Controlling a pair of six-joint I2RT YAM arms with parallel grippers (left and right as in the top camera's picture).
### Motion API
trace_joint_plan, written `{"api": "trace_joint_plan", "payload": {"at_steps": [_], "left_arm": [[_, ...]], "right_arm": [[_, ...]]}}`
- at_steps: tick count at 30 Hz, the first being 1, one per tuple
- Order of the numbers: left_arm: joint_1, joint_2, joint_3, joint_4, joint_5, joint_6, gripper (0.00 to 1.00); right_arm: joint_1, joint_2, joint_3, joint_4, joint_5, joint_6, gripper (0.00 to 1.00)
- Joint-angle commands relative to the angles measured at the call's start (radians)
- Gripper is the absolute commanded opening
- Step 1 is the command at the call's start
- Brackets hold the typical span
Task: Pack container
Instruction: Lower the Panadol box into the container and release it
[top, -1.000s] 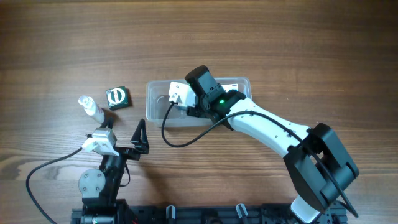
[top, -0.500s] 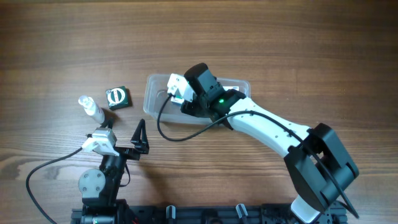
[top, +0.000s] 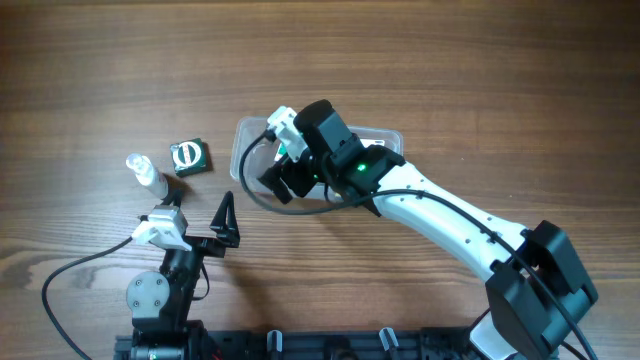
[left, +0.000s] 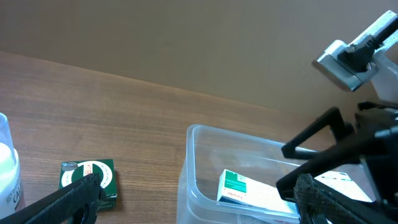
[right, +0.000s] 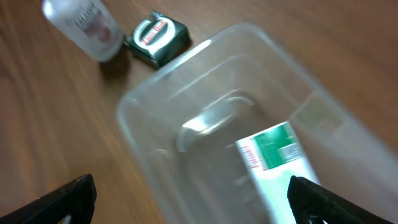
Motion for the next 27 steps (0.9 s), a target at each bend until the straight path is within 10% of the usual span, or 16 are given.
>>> {"api": "trace_joint_plan", "payload": {"at_steps": [1,8,18,27], "left_arm": [[-0.006,-0.007,-0.004,-0.005,-0.003,0.016,1.00],[-0.006,-0.007,-0.004,-0.005,-0.003,0.016,1.00],[-0.006,-0.007,-0.004,-0.005,-0.003,0.016,1.00],[-0.006,-0.007,-0.004,-0.005,-0.003,0.016,1.00]], "right_arm": [[-0.006,-0.018,0.021,0.003,-0.078,0.242,0.95],[-0.063,-0.018,0.055,-0.180,-0.074,0.338,0.54],[-0.092,-0.017,0.372,-0.676,0.070,0.304,0.51],[-0.091,0.053,0.396,-0.726,0.065,0.330,0.39]]}}
